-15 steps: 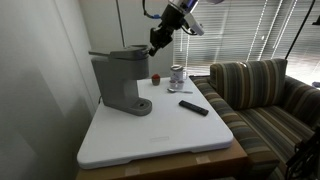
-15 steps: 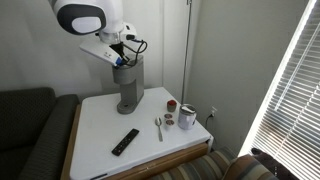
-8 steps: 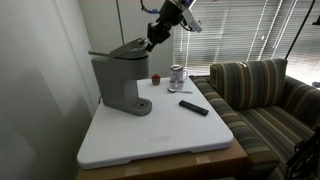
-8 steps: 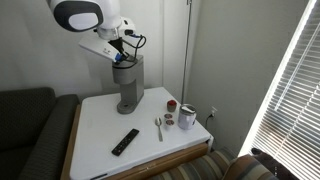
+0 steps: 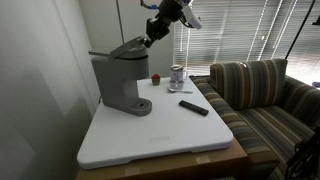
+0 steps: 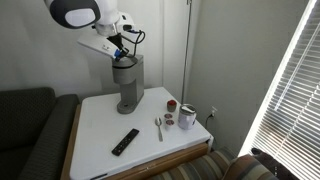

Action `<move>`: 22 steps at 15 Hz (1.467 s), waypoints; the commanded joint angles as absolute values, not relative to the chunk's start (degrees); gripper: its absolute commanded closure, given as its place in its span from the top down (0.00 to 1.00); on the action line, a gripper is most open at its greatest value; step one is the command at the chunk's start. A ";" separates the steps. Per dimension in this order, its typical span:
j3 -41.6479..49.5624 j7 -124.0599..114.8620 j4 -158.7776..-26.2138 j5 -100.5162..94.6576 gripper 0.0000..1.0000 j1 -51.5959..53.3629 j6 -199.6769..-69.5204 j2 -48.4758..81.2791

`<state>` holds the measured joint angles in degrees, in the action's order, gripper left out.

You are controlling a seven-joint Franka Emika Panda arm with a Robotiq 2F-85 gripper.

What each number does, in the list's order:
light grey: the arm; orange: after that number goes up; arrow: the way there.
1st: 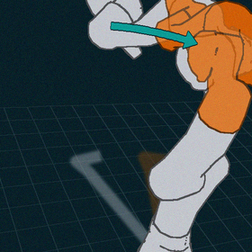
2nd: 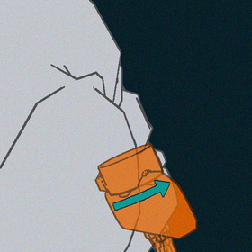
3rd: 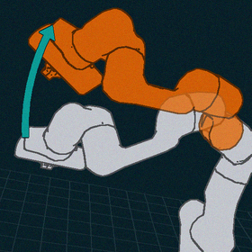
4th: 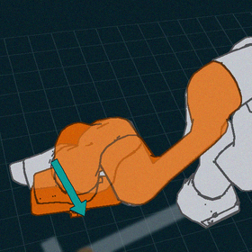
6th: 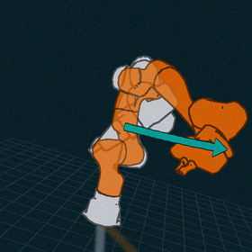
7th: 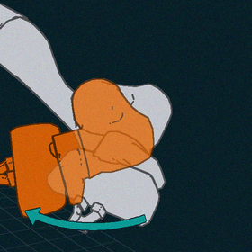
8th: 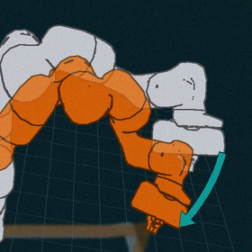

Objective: Lift up the handle on the coffee machine.

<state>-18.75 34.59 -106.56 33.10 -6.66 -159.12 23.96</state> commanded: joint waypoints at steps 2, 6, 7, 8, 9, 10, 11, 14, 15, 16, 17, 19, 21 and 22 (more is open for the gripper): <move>-19.92 37.38 -108.97 34.65 0.00 -7.82 -161.51 21.46; -19.77 37.48 -109.09 34.50 0.00 -7.72 -161.54 20.98; -19.59 37.26 -108.96 34.21 0.00 -7.57 -161.44 21.00; -19.44 37.08 -108.85 33.94 0.00 -7.42 -161.35 21.06; -19.29 36.88 -108.77 33.68 0.00 -7.27 -161.26 21.10; -19.10 36.62 -108.57 33.30 0.00 -7.08 -161.05 21.22; -18.92 36.37 -108.38 32.94 0.00 -6.90 -160.87 21.33; -18.51 35.83 -108.19 31.94 0.00 -6.49 -160.66 21.22; -18.34 35.60 -108.16 31.34 0.00 -6.31 -160.61 21.07; -18.22 35.38 -108.14 30.72 0.00 -6.17 -160.58 20.96; -18.06 35.13 -108.12 30.02 0.00 -5.98 -160.54 20.81; -18.63 35.26 -107.22 30.39 0.01 -6.37 -160.10 22.55; -18.53 35.21 -107.22 29.99 0.01 -6.25 -160.10 22.34; -18.52 35.21 -107.22 29.97 0.01 -6.24 -160.10 22.22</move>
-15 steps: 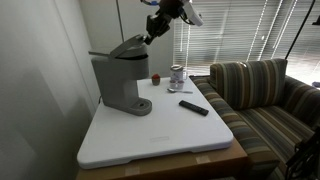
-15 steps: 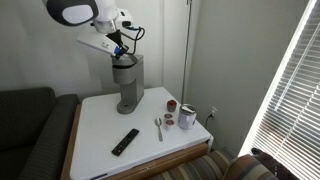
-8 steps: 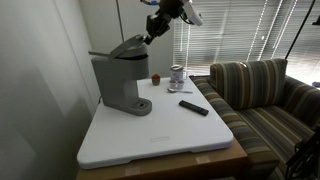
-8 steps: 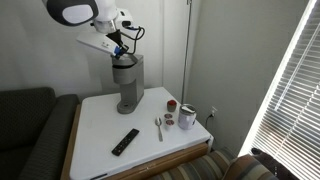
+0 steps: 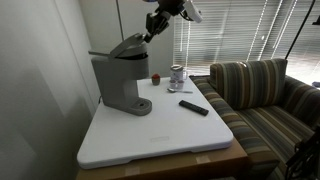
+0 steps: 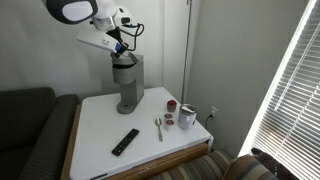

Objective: Lift up the handle on the coffee machine.

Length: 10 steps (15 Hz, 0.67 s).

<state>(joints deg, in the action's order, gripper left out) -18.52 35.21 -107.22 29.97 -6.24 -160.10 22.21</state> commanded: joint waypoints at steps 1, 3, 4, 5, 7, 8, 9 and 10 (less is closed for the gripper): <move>-18.52 35.21 -107.22 29.97 0.01 -6.24 -160.10 22.14; -18.52 35.21 -107.24 29.96 0.01 -6.24 -160.10 22.07; -18.52 35.21 -107.24 29.96 0.00 -6.23 -160.10 22.06; -18.86 35.93 -106.97 30.20 0.00 -6.45 -160.12 22.17; -18.34 35.37 -106.36 29.25 0.00 -6.03 -159.60 22.37; -18.15 35.09 -106.11 28.95 0.00 -5.90 -159.46 22.46; -18.57 34.28 -105.69 27.74 0.00 -6.29 -159.06 22.62; -18.57 34.30 -105.43 27.32 0.00 -6.30 -158.90 22.68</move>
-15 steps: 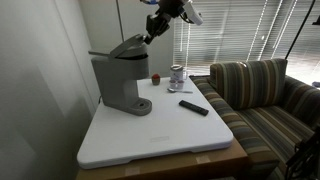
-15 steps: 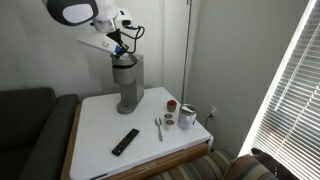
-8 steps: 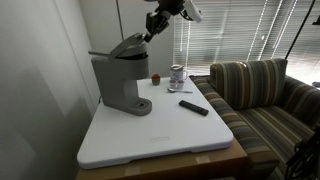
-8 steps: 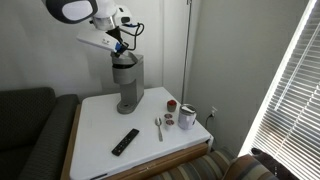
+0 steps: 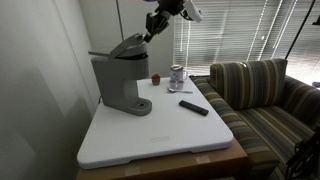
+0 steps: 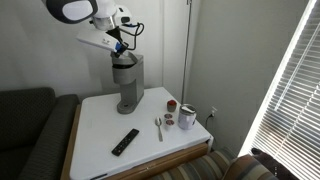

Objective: Lift up the handle on the coffee machine.

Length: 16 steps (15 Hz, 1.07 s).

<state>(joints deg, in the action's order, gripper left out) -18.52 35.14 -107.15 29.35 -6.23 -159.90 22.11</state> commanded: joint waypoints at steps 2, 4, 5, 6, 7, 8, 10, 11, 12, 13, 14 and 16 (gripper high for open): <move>-18.43 33.77 -104.79 25.87 0.00 -6.22 -158.31 22.75; -18.29 33.22 -104.18 24.59 0.00 -6.11 -157.83 22.90; -18.36 33.24 -103.77 24.12 0.00 -6.15 -157.41 23.04; -18.33 33.18 -103.43 23.68 0.00 -6.14 -157.12 23.13; -18.24 33.05 -103.10 23.19 0.00 -6.10 -156.69 23.15; -18.26 33.16 -102.74 22.92 0.00 -6.13 -156.25 23.14; -18.06 32.94 -102.08 22.16 0.00 -5.98 -155.51 23.12; -18.00 32.89 -101.63 21.85 0.00 -5.94 -155.04 23.16; -17.93 32.86 -101.16 21.57 0.00 -5.87 -154.66 23.23; -17.96 32.96 -100.62 21.47 0.00 -5.85 -154.34 23.37; -17.92 32.97 -100.15 21.36 0.00 -5.78 -153.99 23.53; -17.89 33.16 -99.00 21.21 0.00 -5.68 -153.09 24.15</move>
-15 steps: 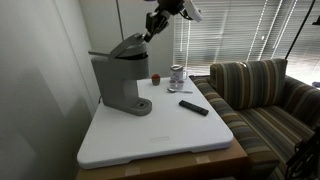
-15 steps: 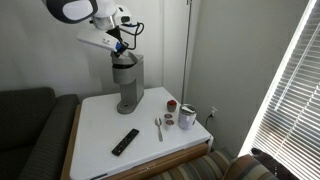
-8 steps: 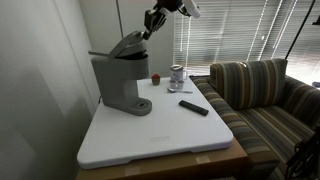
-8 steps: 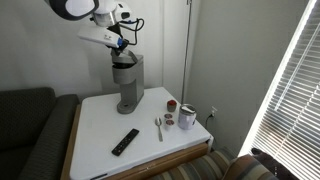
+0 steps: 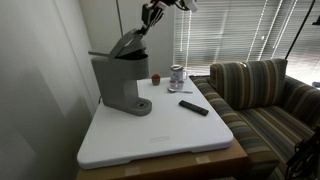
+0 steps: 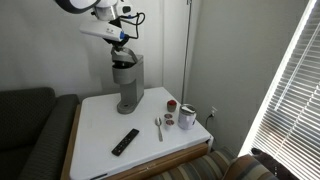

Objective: Lift up the handle on the coffee machine.

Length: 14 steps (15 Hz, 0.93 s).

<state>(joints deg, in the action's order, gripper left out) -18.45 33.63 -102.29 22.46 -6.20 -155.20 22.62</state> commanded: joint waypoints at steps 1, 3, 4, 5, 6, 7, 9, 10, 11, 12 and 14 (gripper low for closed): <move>-17.81 33.09 -98.43 21.03 0.00 -5.56 -152.69 24.45; -17.66 33.07 -97.33 20.73 0.00 -5.39 -151.80 25.01; -17.51 32.90 -96.80 20.49 0.00 -5.25 -151.21 25.30; -17.35 32.82 -96.03 20.21 0.00 -5.14 -150.29 25.73; -17.18 32.70 -95.05 19.88 0.00 -5.04 -149.23 26.28; -16.91 32.44 -94.30 19.48 0.00 -4.85 -148.29 26.63; -16.37 32.01 -92.41 18.52 0.00 -4.51 -146.01 27.32; -15.99 31.57 -91.48 17.91 0.00 -4.18 -144.83 27.55; -15.63 31.12 -90.63 17.19 0.00 -3.84 -143.89 27.73; -15.29 30.67 -89.79 16.48 0.00 -3.48 -142.93 27.90; -14.72 29.84 -88.08 15.12 0.00 -2.84 -141.52 28.35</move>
